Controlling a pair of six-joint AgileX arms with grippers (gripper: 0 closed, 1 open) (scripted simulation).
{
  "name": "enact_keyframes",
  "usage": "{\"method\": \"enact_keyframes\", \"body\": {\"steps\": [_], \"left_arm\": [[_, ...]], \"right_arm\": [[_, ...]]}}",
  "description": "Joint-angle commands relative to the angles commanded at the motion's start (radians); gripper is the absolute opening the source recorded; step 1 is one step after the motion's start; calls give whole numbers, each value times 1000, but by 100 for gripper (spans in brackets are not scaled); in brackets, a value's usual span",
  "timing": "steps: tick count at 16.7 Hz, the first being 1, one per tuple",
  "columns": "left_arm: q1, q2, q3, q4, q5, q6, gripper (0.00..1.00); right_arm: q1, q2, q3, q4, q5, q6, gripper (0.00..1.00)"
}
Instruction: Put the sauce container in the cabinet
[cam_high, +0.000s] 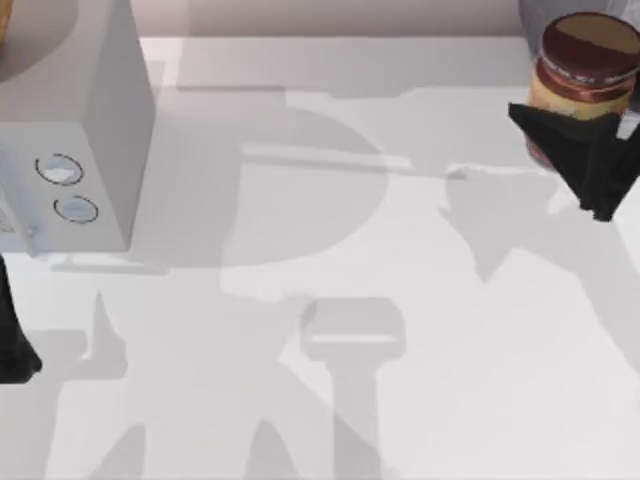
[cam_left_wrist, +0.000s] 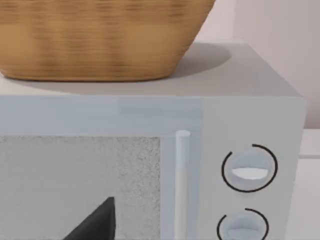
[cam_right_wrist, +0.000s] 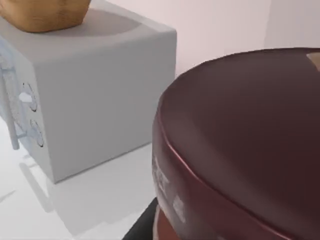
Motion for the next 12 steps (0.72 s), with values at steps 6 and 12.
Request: {"method": "enact_keyframes", "body": {"steps": [6, 12], "left_arm": [[0, 0, 0, 0, 0, 0, 100], [0, 0, 0, 0, 0, 0, 100]], "right_arm": [[-68, -509, -202, -85, 237, 35, 0], [-120, -1054, -575, -286, 553, 105, 0]]}}
